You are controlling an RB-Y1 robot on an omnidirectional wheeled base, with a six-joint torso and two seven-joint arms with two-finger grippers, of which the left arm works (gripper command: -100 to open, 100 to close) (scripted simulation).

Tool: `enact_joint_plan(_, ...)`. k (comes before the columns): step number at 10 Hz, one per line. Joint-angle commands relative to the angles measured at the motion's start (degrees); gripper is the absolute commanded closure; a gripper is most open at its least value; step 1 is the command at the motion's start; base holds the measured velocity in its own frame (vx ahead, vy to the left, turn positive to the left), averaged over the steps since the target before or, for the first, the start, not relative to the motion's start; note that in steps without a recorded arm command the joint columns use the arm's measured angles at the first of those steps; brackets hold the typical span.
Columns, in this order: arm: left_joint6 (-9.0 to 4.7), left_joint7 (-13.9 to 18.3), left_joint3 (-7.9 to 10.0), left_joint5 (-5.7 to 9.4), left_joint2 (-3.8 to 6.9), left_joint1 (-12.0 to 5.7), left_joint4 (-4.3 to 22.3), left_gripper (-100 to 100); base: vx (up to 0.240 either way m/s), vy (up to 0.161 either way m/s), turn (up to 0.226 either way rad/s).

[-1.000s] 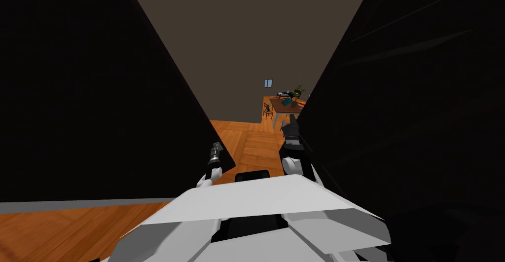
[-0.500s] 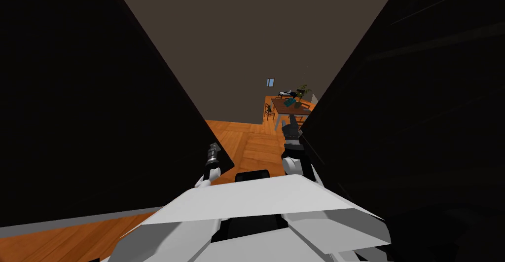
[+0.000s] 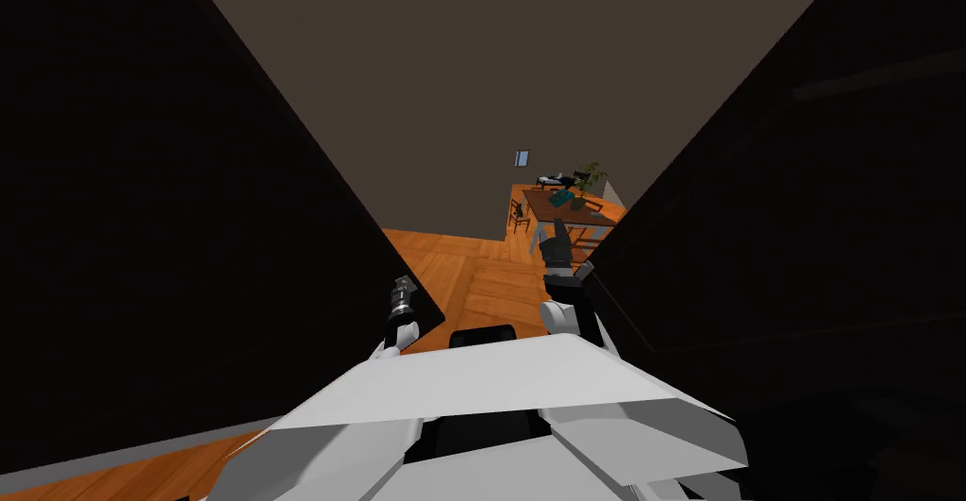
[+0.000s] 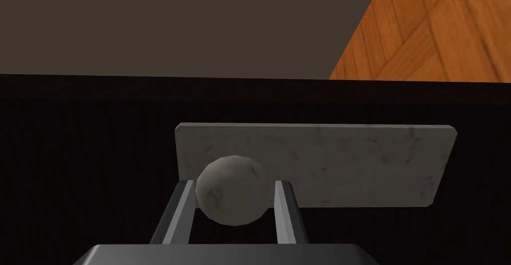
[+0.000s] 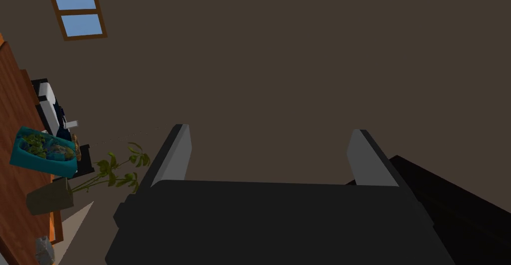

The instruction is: Push the door open

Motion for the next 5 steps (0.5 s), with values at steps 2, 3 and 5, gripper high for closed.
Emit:
enact_joint_plan(2,-0.41,-0.48,1.33,0.76,0.54,-0.52,0.66,100,0.197,-0.011,0.045)
enact_joint_plan(3,0.21,-0.37,1.03,0.6,0.24,0.15,-0.08,100,0.083,0.006,0.023)
enact_joint_plan(5,-0.03,-0.88,2.49,1.47,0.59,0.24,-0.01,100,0.18,0.013,0.037)
